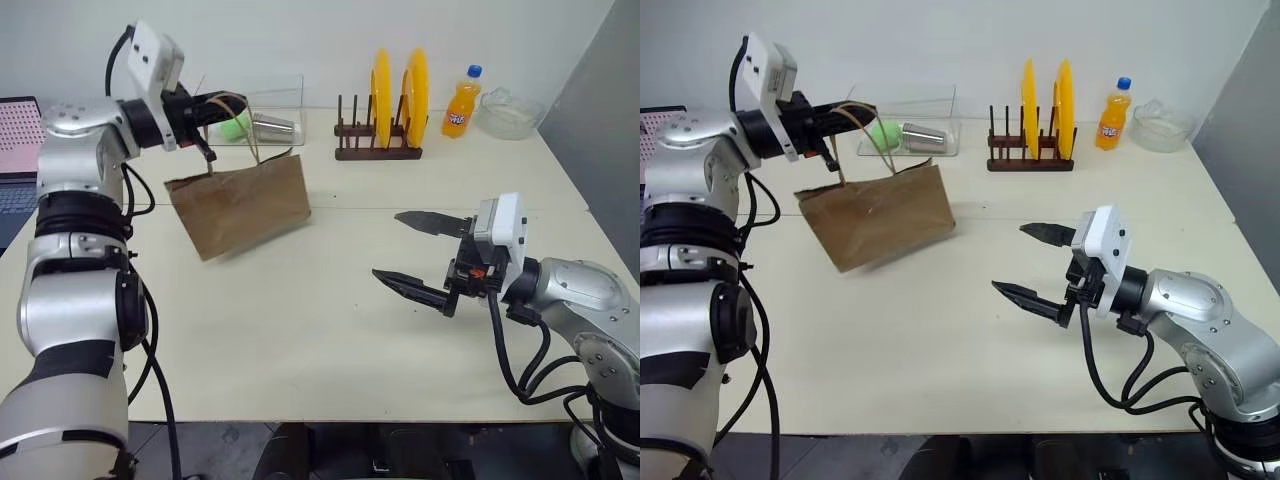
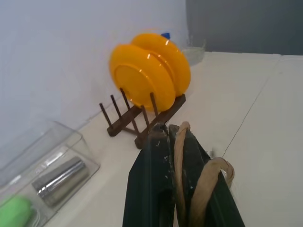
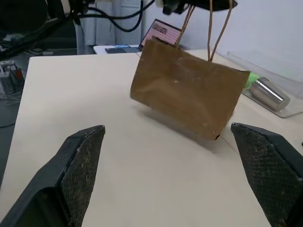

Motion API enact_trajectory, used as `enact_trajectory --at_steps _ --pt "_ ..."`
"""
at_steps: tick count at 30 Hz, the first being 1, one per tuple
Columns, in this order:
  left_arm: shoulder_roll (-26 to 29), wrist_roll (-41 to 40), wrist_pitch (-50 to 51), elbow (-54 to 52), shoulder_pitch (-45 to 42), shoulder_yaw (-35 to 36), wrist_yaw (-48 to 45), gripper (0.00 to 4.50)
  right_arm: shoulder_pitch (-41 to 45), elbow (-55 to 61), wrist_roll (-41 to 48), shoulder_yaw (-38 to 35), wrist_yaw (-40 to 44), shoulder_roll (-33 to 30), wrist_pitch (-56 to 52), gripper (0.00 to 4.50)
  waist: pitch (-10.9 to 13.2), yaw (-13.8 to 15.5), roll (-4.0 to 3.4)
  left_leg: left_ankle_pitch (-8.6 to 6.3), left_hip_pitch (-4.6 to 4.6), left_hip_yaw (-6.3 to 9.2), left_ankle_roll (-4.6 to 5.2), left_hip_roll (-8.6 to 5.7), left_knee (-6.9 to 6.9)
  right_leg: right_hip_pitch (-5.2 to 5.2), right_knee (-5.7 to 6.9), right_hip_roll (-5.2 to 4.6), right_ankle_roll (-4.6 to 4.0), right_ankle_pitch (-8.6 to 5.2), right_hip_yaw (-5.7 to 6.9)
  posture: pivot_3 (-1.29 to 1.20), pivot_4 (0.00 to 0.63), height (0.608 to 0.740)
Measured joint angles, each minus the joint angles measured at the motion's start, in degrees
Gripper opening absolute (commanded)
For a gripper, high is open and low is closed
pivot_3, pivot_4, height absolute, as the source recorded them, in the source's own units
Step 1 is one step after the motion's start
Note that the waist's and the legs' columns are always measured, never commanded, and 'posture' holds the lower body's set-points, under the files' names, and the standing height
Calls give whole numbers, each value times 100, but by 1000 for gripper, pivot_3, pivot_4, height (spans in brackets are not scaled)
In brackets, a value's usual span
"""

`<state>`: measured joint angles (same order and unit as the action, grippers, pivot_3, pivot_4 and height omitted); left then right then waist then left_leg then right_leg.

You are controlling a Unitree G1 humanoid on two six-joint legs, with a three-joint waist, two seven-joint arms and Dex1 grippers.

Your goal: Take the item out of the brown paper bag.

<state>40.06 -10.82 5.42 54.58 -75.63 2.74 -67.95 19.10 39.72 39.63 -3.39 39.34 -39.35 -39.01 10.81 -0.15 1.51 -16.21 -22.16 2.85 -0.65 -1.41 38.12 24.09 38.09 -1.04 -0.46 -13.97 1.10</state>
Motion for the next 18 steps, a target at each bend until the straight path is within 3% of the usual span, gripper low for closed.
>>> enact_trajectory --at_steps 9,18 --pt "-805 288 -509 1131 -930 -9 109 79 -413 284 213 -305 -354 -241 -417 4500 3 2 6 0 -17 2 0 0 6 5 0 -1 1 1 7 0 150 740" --pt "-1597 575 -1034 1786 -1146 -10 252 79 -1348 781 515 -969 -1049 -394 -1056 4500 6 -6 10 0 -21 -1 1 0 8 9 4 0 2 1 6 0 150 740"
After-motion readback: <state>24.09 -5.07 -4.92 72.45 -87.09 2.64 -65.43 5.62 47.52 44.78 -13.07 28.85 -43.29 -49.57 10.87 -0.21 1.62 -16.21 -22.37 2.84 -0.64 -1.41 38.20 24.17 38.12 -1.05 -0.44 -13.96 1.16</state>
